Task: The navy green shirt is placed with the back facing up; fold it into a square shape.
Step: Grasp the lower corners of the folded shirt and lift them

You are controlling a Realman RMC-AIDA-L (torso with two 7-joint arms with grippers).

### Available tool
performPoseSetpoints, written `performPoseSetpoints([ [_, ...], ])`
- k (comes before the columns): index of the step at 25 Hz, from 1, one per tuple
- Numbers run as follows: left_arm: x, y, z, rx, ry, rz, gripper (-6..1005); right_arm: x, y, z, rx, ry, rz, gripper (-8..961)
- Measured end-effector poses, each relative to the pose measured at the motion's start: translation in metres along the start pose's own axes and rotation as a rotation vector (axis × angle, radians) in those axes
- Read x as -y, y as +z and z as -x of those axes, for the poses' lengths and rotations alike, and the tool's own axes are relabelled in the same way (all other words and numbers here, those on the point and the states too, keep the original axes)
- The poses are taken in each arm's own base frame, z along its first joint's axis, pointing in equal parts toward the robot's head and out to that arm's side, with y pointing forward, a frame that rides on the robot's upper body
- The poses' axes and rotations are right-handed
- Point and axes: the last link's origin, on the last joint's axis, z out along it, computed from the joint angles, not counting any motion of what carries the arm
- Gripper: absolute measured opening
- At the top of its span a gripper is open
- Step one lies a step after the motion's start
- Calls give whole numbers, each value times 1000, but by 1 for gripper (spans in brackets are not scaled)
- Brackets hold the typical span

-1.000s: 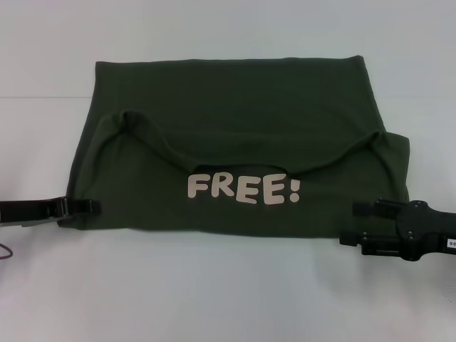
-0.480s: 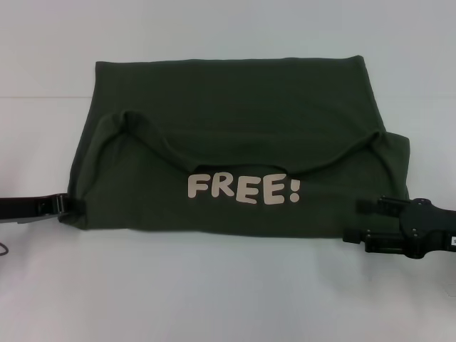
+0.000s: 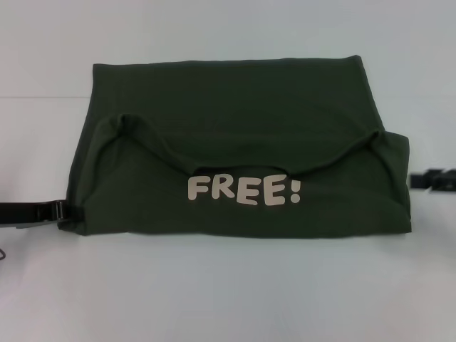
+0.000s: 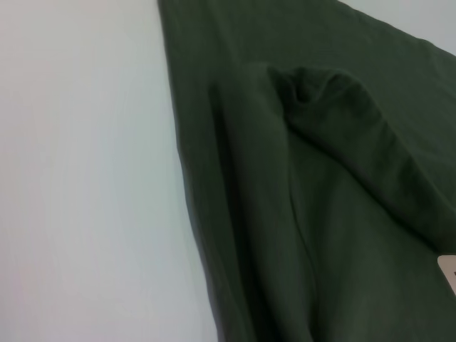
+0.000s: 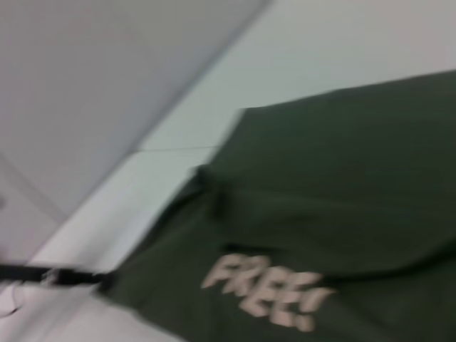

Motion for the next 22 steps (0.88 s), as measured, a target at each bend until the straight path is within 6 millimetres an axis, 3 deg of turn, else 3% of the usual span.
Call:
performPoseSetpoints([
  [4,1,-4,0,6,-1,11,26,9,-26,26,-102,213,-152,882],
  [7,1,-4,-1,7,4,12,26,16,-25,35,-170,323,-257,882],
  [15,1,-7,-4,3,21,8,25,18,26,39,-322,329,-309,871],
  [22,3,-8,-3,0,20,5,25,22,46,34,-333,319,-326,852],
])
